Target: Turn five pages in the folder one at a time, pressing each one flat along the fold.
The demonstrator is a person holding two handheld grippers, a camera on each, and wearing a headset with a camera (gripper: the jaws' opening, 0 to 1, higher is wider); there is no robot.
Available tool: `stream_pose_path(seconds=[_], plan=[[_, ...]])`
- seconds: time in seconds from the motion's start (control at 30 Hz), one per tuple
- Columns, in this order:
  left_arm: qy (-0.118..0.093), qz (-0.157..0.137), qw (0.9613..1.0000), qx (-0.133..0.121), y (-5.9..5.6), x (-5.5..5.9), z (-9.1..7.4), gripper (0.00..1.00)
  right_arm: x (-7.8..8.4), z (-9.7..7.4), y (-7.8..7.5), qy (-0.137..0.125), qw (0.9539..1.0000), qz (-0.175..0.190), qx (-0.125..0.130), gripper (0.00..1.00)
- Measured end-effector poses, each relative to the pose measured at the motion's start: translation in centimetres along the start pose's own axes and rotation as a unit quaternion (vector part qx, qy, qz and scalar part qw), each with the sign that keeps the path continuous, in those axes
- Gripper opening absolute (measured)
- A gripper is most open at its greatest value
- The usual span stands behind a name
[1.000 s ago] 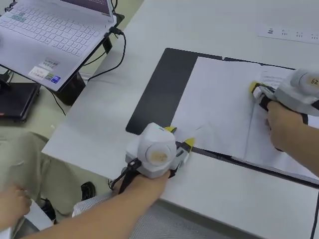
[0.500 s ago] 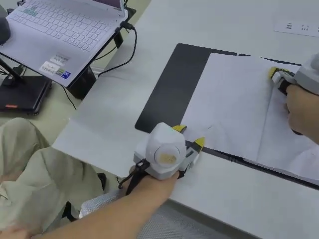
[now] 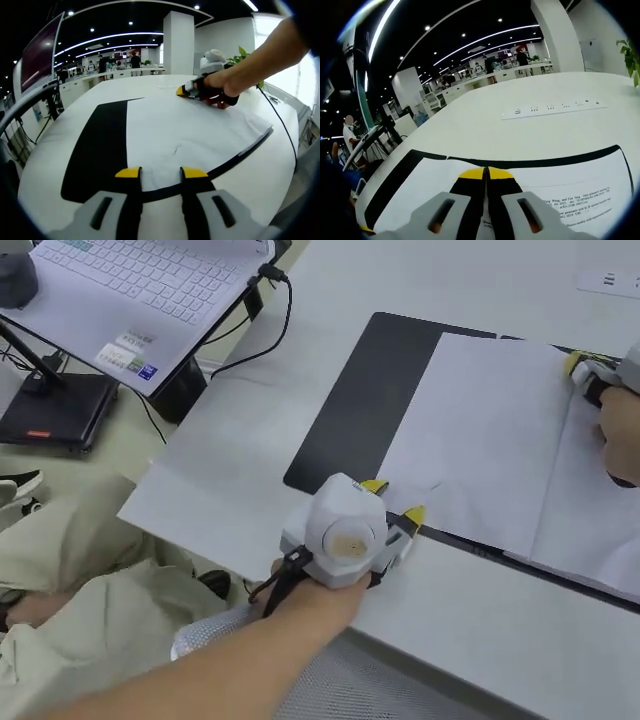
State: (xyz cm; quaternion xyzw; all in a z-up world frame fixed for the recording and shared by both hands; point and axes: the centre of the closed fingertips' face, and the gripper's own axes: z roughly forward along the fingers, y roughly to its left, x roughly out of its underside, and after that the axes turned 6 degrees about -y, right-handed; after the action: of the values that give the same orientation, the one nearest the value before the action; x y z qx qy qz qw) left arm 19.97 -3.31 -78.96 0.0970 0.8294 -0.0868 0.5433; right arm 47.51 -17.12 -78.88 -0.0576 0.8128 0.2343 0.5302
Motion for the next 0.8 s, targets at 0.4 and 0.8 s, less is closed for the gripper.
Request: stream_pose_path(seconds=[0.4,0.8], plan=[[0.0,0.0,1.0,0.0,0.0,0.0,0.0,0.29,0.7,-1.7,1.0,0.005,0.9999,0.0,-0.012,0.0],[0.0,0.001,1.0,0.001,0.1,0.1,-0.1,0.29,1.5,-2.9,1.5,0.012,0.9995,0.008,-0.027,0.0]])
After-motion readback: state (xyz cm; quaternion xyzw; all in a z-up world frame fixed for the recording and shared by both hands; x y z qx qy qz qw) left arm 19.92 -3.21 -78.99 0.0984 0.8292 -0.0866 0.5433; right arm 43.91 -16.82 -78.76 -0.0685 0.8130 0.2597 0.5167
